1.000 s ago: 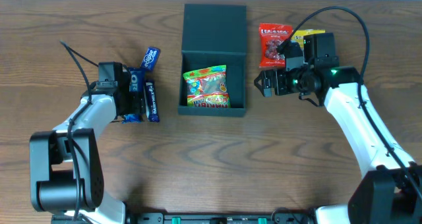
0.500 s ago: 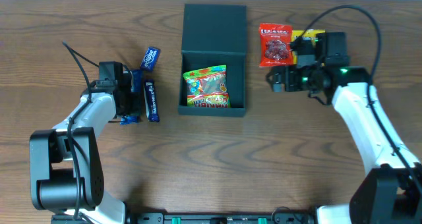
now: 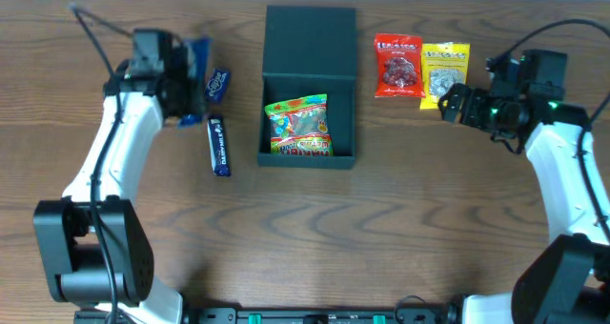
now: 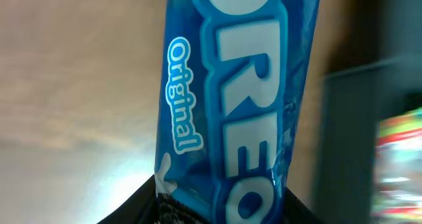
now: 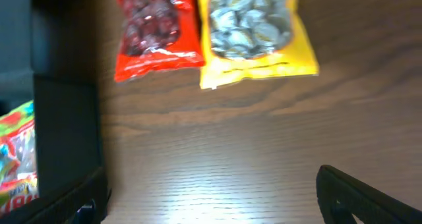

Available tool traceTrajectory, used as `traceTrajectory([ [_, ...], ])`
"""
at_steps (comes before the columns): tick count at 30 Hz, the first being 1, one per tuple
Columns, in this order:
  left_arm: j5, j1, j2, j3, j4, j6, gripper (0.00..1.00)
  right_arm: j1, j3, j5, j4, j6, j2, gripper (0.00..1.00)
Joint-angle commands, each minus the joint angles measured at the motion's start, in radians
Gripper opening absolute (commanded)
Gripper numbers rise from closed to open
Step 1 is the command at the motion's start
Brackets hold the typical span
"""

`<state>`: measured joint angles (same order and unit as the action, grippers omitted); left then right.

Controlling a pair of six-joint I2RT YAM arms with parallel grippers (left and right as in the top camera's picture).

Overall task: Pack container
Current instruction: 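Carry the Oreo pack into the box with the left gripper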

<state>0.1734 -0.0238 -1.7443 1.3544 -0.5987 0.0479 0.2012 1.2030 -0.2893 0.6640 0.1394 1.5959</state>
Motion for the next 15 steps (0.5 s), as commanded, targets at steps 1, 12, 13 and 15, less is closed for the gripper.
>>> traceTrajectory([
  [1, 0.064, -0.113, 0.029, 0.049, 0.021, 0.117, 0.22, 0.036, 0.008, 0.001, 0.006, 0.051, -0.008, 0.99],
  [12, 0.034, -0.521, -0.043, 0.049, 0.104, 0.544, 0.25, 0.088, 0.008, 0.002, 0.022, 0.114, -0.008, 0.99],
  [13, 0.025, -0.548, -0.055, 0.049, 0.101, 0.571, 0.24, 0.089, 0.008, 0.002, 0.029, 0.114, -0.008, 0.99],
  [15, 0.019, -0.59, -0.084, 0.048, 0.102, 0.626, 0.24, 0.088, 0.008, 0.002, 0.038, 0.114, -0.008, 0.99],
])
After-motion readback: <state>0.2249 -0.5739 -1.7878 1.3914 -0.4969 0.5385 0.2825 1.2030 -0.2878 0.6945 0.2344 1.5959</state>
